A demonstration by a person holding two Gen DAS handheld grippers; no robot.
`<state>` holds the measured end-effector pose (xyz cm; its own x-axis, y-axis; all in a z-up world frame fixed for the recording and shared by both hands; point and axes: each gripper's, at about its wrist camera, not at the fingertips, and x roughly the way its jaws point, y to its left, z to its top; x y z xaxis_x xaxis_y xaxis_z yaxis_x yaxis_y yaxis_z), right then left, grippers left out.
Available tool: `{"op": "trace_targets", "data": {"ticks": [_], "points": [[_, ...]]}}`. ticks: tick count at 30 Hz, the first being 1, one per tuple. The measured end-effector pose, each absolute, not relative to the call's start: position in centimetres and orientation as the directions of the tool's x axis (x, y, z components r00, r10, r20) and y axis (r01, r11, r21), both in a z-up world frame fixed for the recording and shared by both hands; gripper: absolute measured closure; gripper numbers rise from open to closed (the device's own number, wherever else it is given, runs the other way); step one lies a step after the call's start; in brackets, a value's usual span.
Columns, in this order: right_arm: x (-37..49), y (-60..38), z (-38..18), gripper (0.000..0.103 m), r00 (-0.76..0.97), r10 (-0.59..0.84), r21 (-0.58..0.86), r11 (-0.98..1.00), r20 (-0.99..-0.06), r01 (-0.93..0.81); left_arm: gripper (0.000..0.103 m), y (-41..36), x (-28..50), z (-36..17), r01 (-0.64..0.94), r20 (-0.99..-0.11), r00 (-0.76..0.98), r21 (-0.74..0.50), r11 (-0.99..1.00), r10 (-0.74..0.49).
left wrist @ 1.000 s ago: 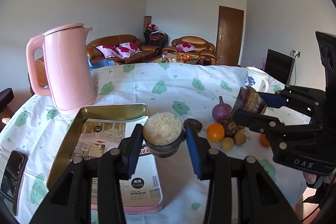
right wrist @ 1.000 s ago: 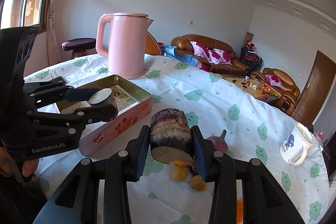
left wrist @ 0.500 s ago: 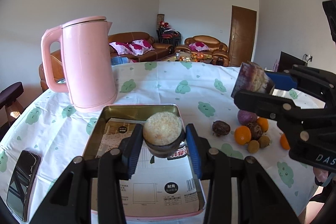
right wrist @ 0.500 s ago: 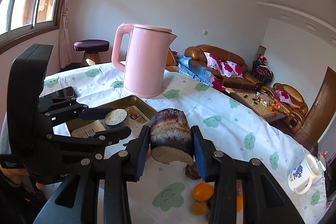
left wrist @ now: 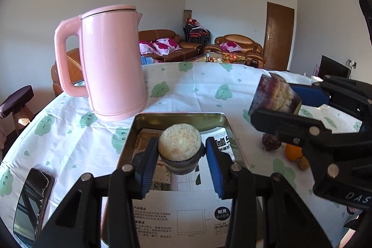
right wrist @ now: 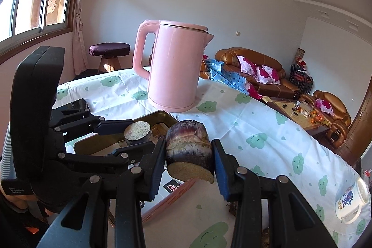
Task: Organize fruits
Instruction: 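Lower both cut pieces into the pink tin box and open both tools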
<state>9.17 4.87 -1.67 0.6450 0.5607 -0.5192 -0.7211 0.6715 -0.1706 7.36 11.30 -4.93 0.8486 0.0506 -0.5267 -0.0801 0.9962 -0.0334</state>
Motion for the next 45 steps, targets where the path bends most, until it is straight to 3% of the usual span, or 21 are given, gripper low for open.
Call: {"op": "trace_targets", "data": {"ticks": [45], "points": [[13.2, 8.5, -7.5, 0.059, 0.521, 0.545, -0.055, 0.655, -0.657, -0.754, 0.059, 13.8, 9.4, -7.2, -0.138, -0.605, 0.788, 0.004, 0.990, 0.113]]}}
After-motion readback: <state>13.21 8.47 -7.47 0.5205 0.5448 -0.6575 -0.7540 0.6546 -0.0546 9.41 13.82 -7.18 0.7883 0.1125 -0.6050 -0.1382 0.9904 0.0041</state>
